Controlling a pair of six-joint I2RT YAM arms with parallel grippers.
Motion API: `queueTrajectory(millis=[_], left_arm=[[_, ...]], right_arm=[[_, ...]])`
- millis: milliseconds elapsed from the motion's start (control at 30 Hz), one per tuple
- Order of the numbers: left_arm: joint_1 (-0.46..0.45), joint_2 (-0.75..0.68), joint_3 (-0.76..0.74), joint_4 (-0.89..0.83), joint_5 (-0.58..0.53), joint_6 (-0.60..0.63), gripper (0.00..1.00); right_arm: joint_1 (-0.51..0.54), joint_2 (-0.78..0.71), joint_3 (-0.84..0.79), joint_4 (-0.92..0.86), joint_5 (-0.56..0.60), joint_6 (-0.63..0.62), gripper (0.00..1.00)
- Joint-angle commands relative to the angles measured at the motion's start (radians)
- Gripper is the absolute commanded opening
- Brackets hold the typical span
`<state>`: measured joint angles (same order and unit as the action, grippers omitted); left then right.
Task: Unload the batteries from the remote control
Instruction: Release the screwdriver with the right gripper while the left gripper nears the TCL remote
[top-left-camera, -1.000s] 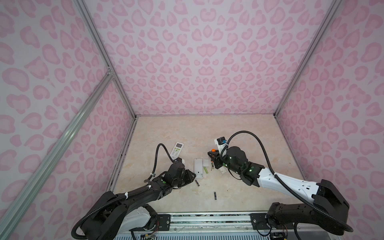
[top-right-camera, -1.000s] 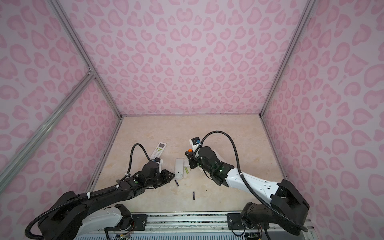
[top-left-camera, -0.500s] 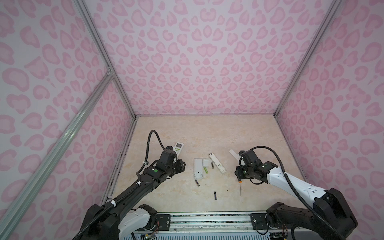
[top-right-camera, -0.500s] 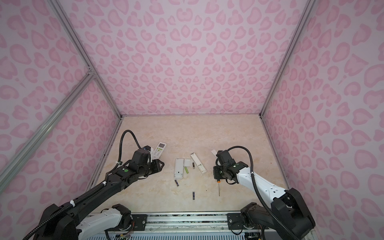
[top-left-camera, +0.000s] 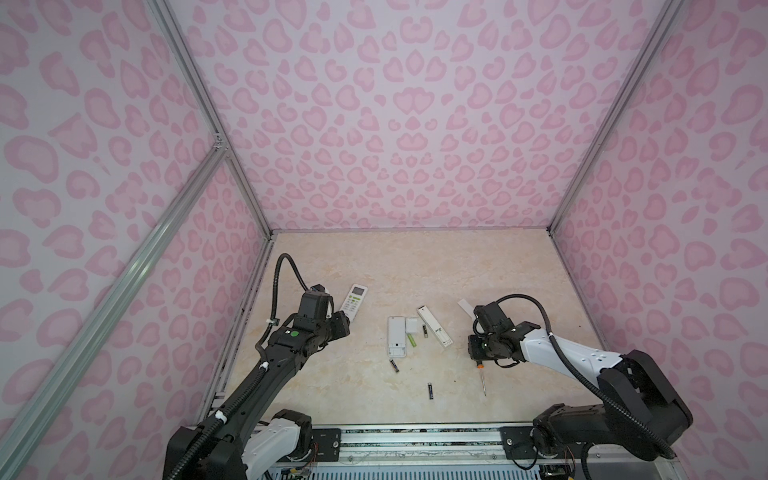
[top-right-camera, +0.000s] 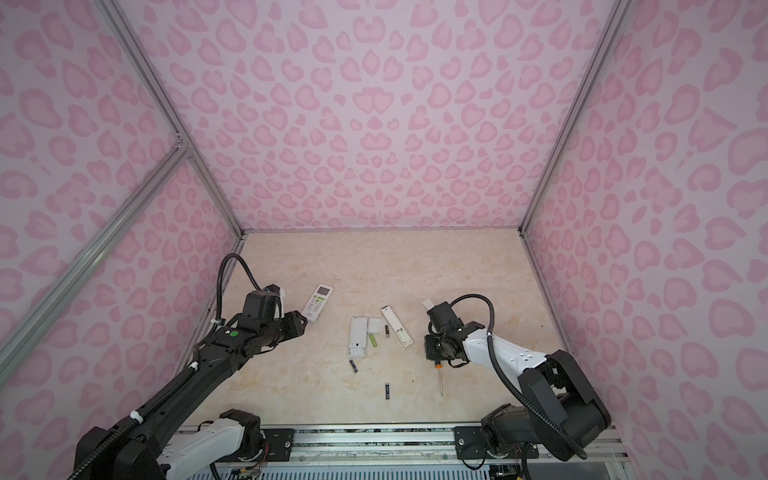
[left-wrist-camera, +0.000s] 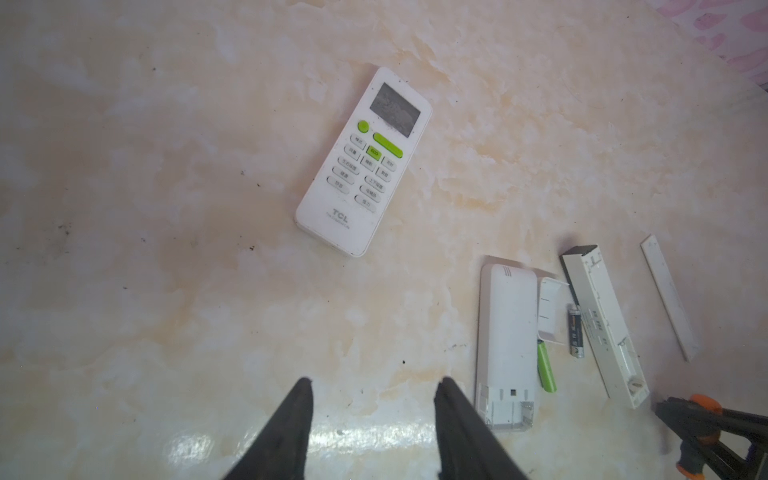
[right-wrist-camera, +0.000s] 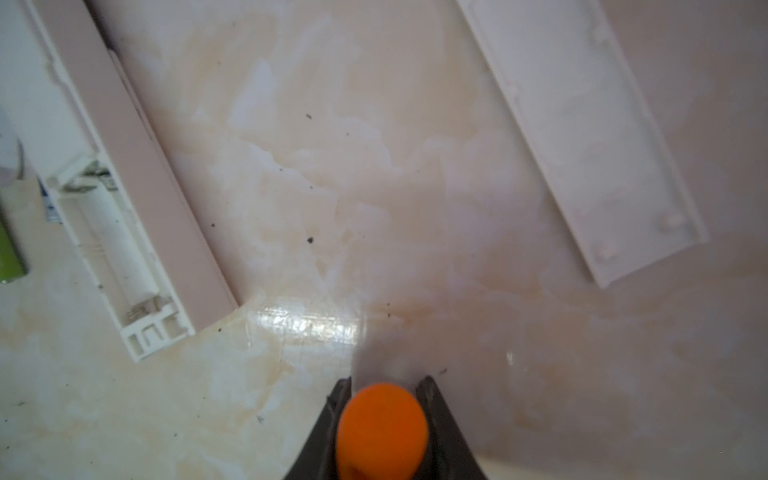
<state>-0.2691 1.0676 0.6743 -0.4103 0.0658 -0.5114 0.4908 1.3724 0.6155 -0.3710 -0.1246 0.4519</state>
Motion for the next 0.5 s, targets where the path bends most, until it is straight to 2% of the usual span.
queueTrajectory(millis=[0,100,267,467], left_arm=[[0.013,0.028,0.024,0.000,0.036,0.042,0.55],[0.021,0.059,0.045,-0.002,0.043,0.066,0.61],[0.021,0.096,0.071,0.016,-0.034,0.103,0.71],[0.021,0.246,0.187,0.002,-0.154,0.175,0.93]], right_arm=[[0.001,-0.002,0.001,0.015,0.025,-0.004,0.37],[0.000,-0.026,0.001,0.007,0.041,-0.010,0.41],[0.000,-0.058,0.021,-0.026,0.056,-0.023,0.44],[0.000,-0.131,0.033,-0.038,0.058,-0.032,0.46]])
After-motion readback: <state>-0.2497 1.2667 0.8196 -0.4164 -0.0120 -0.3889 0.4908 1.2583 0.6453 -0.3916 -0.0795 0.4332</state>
